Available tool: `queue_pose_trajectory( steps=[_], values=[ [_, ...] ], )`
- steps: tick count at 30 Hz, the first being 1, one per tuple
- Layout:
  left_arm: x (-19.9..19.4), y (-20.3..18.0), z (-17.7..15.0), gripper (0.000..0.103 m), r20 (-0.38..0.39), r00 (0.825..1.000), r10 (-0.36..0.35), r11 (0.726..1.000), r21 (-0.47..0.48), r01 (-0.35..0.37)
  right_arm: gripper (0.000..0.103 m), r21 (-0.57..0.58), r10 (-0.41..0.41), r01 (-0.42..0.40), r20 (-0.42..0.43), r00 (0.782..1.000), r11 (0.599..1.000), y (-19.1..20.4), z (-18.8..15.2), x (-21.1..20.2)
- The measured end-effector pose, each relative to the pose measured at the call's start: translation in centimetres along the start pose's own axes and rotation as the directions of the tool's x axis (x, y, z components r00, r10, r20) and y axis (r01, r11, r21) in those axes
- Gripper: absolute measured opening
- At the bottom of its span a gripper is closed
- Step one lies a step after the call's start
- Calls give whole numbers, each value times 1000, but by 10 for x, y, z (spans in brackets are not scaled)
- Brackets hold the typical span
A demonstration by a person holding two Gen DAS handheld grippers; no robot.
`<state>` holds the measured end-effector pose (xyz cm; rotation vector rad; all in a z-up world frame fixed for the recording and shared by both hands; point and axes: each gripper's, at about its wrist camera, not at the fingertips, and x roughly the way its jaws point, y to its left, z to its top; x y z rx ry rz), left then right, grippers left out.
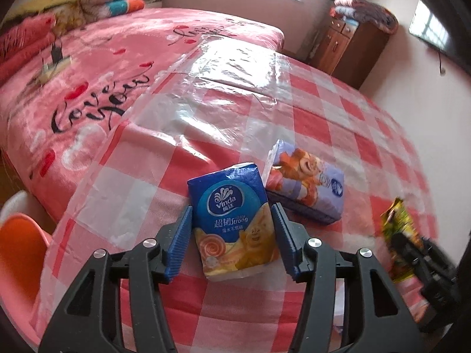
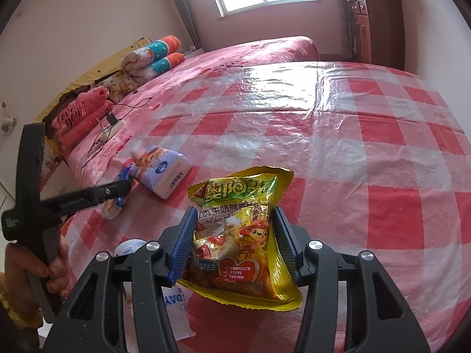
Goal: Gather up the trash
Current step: 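Lift and carry the tissue pack and yellow snack bag over the orange bucket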
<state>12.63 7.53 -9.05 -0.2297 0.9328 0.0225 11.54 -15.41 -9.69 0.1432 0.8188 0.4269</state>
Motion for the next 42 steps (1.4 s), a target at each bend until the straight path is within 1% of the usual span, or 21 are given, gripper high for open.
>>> queue_pose_trajectory(
  steps=[2,3,4,8,11,20,23,30,36,42],
  values=[
    [-1,-4,-3,48,11,1000,25,999,34,-26,54,0,4,-4,3,1000,1000,2,0,0],
    [-1,-5,-5,46,18,999,32,998,47,-33,54,3,8,-8,5,1000,1000,2,0,-1],
    [-2,-6,-6,42,21,999,32,998,52,-33,54,5,12,-12,6,1000,1000,2,1,-1],
    [-6,-1,-10,34,23,1000,2,999,43,-3,54,34,48,-48,12,999,998,2,2,-3],
    [-9,3,-13,30,26,1000,-14,999,37,13,54,44,49,-50,20,999,998,3,3,-4],
    [-32,21,-25,28,45,997,-58,998,20,57,54,49,53,-55,47,997,997,15,3,-14],
    [-40,28,-30,28,48,997,-68,998,14,67,54,51,66,-69,51,996,996,19,4,-16],
    [-60,43,-41,28,57,994,-92,996,12,92,54,15,58,-59,60,997,998,40,4,-23],
    [-75,59,-47,29,76,993,-95,996,8,94,54,-22,59,-58,53,997,998,62,1,-24],
    [-90,84,-52,29,94,992,-84,996,-26,87,54,-55,97,-95,37,995,994,87,-1,-24]
  ],
)
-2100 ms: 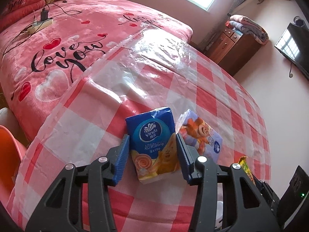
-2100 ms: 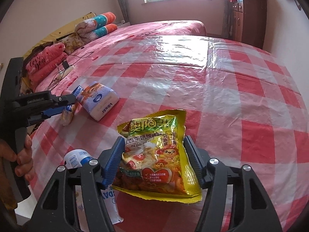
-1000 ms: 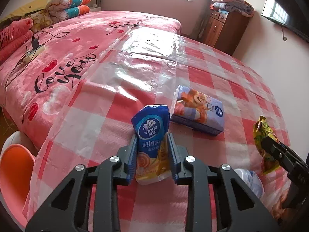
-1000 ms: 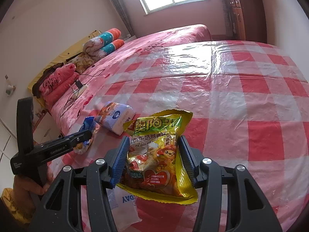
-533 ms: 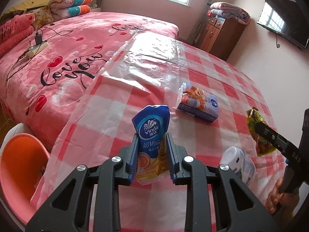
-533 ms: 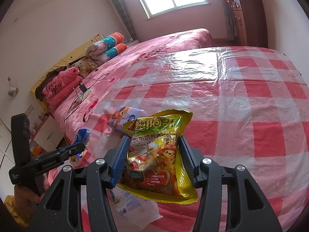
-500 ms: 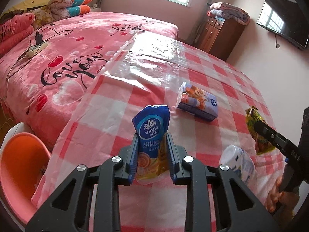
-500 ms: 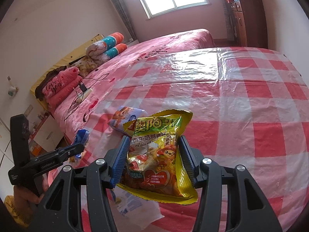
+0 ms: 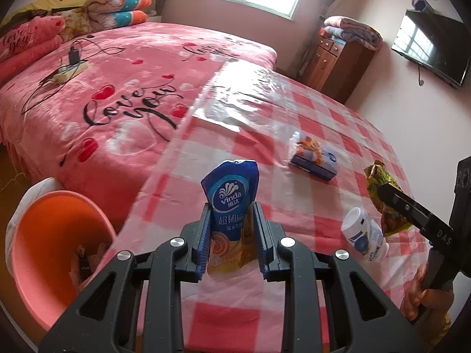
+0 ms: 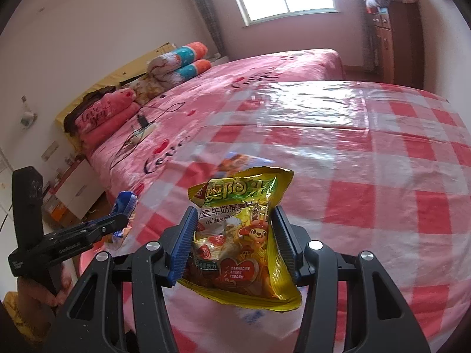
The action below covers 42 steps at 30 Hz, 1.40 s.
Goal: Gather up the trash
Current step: 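Lift and carry the tissue pack and yellow snack bag over the orange bucket, then open both grippers over the orange bucket to drop the items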
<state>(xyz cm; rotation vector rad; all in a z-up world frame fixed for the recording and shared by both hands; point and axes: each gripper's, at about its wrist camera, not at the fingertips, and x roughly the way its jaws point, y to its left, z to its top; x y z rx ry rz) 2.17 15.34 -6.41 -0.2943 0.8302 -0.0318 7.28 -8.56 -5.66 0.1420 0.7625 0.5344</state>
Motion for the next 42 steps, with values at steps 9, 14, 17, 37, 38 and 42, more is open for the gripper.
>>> queue_pose_trajectory(
  steps=[9,14,17,37,38,42],
  values=[
    [-25,45,-7,29,29,999,43,997,-68,-41,54,-74,62,-65,-44,997,995,50,-4,10],
    [-36,77,-13,29,35,996,84,990,-116,-79,54,-126,121,-131,-87,989,983,90,-8,22],
    [-40,97,-18,29,32,993,112,983,-147,-106,54,-161,154,-172,-122,981,972,117,-12,31],
    [-39,204,-56,39,-46,971,234,910,-341,-235,65,-373,284,-381,-288,914,846,262,-27,100],
    [-37,208,-58,43,-56,968,243,903,-351,-247,75,-378,287,-388,-296,911,841,267,-29,105],
    [-36,221,-65,63,-82,946,314,873,-366,-322,85,-369,263,-368,-305,915,854,270,-36,114]
  ],
)
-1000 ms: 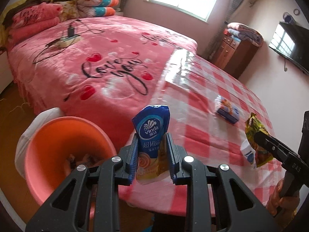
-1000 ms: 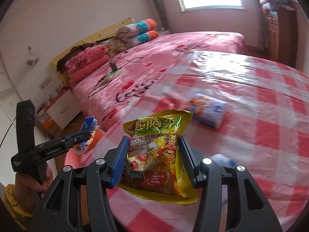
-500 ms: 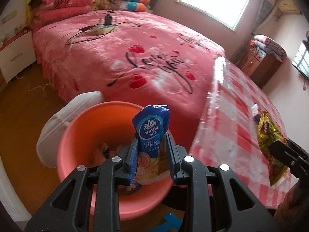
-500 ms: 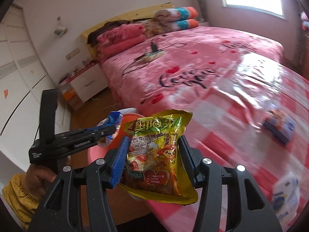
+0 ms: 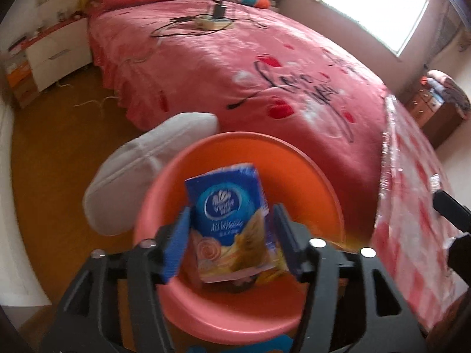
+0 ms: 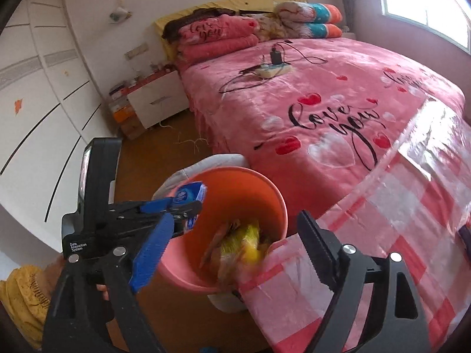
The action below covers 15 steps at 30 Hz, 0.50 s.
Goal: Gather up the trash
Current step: 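Open both grippers over the orange bucket to drop the items, then move both open tools back toward the tissue box and white bottle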
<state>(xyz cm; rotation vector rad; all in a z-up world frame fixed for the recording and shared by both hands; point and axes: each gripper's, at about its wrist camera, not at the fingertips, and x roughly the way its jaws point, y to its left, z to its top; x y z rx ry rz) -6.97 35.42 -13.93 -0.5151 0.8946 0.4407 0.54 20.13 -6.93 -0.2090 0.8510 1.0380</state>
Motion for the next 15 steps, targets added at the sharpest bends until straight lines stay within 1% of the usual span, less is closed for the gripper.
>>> queue_pose_trajectory(
  steps=[2,3,5,8,11,15],
  values=[
    [0,2,0,72,3,1000,16,1000,2,-16,90,33,-4,3,14,1000,999,-7,-5,-5],
    [-1,2,0,73,12,999,34,999,11,-35,90,51,-15,14,24,1000,999,-12,-6,-9],
    [-3,-1,0,80,28,998,60,997,36,-61,90,88,-27,23,46,999,996,-22,-11,-20],
    [-6,-9,-1,84,39,997,68,995,66,-70,94,122,-64,55,70,995,991,-35,-17,-35],
    [-10,-22,-1,87,49,995,83,991,103,-88,94,144,-108,95,81,991,985,-44,-25,-48],
    [-16,-39,-2,88,71,992,103,981,158,-113,94,180,-137,121,82,987,976,-55,-36,-61]
  ],
)
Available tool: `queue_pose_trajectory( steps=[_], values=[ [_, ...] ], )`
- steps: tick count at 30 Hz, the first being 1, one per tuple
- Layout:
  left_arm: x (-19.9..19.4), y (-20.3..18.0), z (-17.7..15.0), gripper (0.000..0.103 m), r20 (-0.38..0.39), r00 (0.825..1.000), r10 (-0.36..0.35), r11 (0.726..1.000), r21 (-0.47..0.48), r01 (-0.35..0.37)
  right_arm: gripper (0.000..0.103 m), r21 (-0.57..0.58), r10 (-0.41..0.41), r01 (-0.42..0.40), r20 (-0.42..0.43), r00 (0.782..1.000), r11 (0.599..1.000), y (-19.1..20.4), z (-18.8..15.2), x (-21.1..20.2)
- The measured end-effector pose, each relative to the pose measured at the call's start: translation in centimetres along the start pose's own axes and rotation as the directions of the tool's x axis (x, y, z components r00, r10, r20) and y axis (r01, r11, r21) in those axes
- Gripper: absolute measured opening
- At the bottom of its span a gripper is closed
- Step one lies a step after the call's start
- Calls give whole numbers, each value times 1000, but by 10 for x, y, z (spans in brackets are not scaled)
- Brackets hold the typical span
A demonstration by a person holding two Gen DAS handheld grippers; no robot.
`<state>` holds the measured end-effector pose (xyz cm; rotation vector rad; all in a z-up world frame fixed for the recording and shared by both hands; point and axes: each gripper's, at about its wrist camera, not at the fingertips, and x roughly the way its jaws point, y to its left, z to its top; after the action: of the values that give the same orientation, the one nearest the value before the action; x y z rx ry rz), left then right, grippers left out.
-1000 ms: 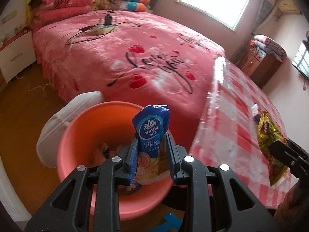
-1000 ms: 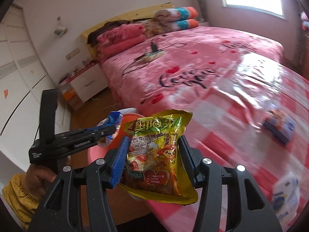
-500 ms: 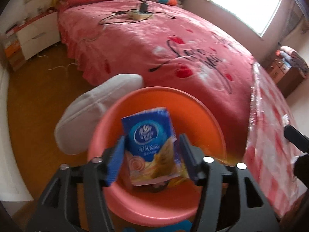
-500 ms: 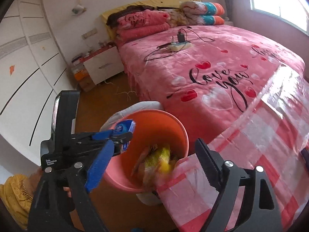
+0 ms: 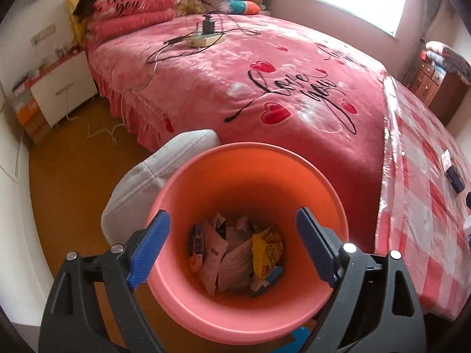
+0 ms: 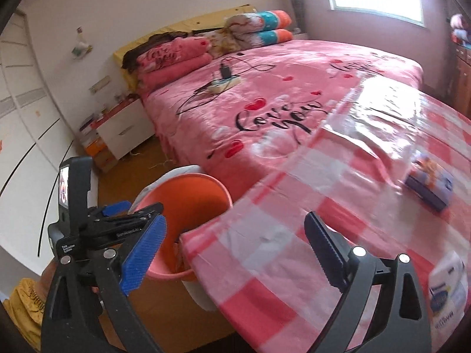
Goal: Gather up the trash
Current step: 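Move both open tools back toward the tissue box and white bottle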
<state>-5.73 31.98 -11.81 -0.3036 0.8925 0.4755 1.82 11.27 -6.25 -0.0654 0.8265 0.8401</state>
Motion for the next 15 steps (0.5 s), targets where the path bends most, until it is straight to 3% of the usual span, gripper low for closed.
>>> queue_pose_trajectory(
  steps=[15],
  values=[
    [-33,-56,7,89,86,996,18,987,157,-31,94,65,-70,64,93,993,996,-33,-16,-46]
  ],
)
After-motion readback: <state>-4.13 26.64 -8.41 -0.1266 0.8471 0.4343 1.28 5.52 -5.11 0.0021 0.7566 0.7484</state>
